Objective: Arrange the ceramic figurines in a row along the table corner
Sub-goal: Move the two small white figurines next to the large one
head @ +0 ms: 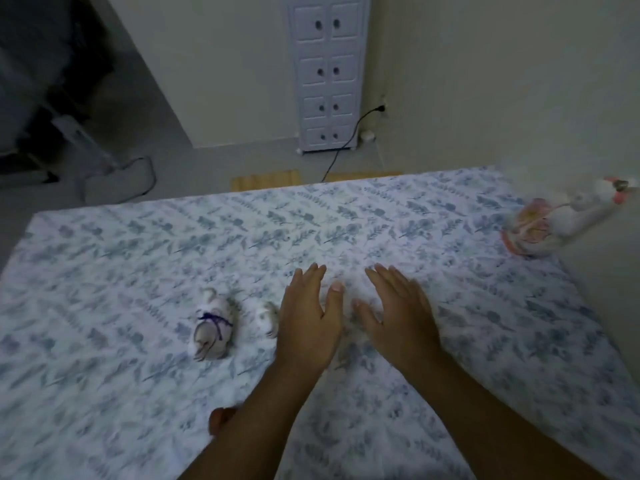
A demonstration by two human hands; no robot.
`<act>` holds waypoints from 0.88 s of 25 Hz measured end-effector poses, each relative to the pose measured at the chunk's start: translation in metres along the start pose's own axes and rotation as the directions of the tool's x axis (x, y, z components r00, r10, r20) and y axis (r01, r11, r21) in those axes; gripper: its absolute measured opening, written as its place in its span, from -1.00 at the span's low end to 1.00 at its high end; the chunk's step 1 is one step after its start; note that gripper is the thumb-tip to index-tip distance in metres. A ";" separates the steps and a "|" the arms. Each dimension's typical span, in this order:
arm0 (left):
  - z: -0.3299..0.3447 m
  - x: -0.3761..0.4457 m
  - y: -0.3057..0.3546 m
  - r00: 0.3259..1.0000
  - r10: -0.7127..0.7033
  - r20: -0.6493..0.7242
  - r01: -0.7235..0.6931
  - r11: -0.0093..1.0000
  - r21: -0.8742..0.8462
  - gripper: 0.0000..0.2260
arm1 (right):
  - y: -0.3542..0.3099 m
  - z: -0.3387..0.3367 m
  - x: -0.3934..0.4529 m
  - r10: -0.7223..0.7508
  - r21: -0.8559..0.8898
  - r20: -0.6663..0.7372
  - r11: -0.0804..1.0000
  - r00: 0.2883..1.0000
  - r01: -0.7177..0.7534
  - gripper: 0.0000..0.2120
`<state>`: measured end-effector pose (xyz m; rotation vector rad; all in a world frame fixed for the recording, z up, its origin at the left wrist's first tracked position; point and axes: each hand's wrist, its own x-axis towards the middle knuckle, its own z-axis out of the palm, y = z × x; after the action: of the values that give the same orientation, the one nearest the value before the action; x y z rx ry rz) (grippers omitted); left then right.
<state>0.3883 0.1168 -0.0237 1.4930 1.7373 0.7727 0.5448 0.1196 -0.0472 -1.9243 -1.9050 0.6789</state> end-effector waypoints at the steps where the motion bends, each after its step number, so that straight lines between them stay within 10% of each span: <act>1: -0.021 -0.007 -0.015 0.999 -0.018 -0.029 0.019 0.999 0.029 -0.51 | -0.021 0.014 -0.001 -0.032 -0.013 0.042 0.999 0.999 0.033 -0.39; 10: -0.131 -0.012 -0.129 0.961 -0.256 -0.105 0.268 0.954 0.136 -0.29 | -0.131 0.119 0.010 -0.073 0.049 0.372 0.997 0.925 0.059 -0.21; 22: -0.091 0.001 -0.102 0.994 -0.017 0.107 0.016 1.000 0.003 -0.57 | -0.079 0.072 -0.010 0.203 0.139 0.041 0.969 0.978 -0.207 -0.50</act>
<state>0.2565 0.1031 -0.0546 1.4923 1.6689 0.6698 0.4395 0.1066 -0.0619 -2.0464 -1.6372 0.8790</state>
